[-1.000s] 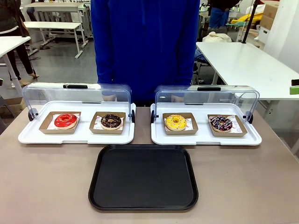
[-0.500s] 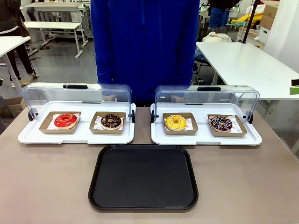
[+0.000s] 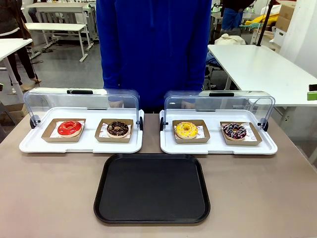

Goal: Move the third donut from the left to the tray.
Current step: Pick up the Paper togo box containing the Donut indicated by the person and place it on the Handle tray.

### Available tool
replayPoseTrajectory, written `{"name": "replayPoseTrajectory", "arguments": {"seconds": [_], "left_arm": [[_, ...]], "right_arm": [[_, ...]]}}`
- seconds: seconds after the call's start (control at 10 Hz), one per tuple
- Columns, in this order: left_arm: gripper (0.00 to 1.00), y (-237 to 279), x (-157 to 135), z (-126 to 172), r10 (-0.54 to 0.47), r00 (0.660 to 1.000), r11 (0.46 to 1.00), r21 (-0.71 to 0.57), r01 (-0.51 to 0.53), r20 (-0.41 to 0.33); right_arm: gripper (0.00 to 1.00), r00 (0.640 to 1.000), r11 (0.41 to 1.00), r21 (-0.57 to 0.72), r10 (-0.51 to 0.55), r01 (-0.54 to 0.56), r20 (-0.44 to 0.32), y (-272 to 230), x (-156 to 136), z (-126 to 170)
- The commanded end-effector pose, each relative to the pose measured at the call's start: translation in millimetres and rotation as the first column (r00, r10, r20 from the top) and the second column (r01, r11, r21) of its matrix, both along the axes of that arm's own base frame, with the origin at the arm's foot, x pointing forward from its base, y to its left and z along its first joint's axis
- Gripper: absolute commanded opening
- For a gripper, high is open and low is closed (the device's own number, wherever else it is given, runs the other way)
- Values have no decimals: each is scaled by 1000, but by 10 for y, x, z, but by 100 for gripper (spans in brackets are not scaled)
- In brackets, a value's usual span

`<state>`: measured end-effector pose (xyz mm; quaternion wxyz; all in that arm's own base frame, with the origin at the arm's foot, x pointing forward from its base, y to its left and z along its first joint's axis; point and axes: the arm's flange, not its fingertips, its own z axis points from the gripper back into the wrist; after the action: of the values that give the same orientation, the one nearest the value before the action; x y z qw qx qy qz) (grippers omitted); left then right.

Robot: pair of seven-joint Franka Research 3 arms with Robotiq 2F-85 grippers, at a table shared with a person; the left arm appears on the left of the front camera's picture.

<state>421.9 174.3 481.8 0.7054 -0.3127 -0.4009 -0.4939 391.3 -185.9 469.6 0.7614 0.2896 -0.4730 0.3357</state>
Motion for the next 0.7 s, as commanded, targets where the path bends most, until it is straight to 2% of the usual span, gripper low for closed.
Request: {"name": "replayPoseTrajectory", "arguments": {"seconds": [0.0, 0.6], "left_arm": [[100, 2, -2, 3, -8, 1000, 1000, -12, 8, 8], [100, 2, -2, 3, -8, 1000, 1000, -12, 8, 8]], "right_arm": [[100, 999, 1000, 11, 2, -2, 40, 8, 51, -2], [100, 999, 1000, 11, 2, -2, 40, 8, 51, -2]]}}
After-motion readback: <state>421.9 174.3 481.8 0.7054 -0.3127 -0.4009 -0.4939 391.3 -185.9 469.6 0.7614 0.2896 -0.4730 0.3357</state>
